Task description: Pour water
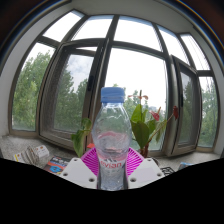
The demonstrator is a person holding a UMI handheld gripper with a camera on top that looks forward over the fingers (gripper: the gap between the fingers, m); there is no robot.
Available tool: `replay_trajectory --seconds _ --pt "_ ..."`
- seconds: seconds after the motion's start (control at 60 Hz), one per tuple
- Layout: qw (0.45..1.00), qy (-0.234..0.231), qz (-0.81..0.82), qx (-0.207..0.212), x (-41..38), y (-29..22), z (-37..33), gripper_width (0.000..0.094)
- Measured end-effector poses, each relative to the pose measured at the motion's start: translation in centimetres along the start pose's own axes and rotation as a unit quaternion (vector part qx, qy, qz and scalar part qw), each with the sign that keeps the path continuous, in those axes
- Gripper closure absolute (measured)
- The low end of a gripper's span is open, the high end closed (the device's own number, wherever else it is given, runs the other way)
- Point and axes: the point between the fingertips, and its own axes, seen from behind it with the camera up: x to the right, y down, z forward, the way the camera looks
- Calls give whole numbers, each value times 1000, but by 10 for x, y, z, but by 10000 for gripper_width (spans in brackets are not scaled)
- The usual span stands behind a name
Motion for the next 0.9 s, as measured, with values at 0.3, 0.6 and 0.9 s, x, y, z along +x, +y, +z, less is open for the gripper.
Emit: replay_trajectory --seconds 0.3,0.6,0.9 --pt "991 -39 42 -121 -29 186 8 640" --pt "988 -30 58 -143 -32 221 6 445" --pt "970 35 71 -228 -10 199 -59 80"
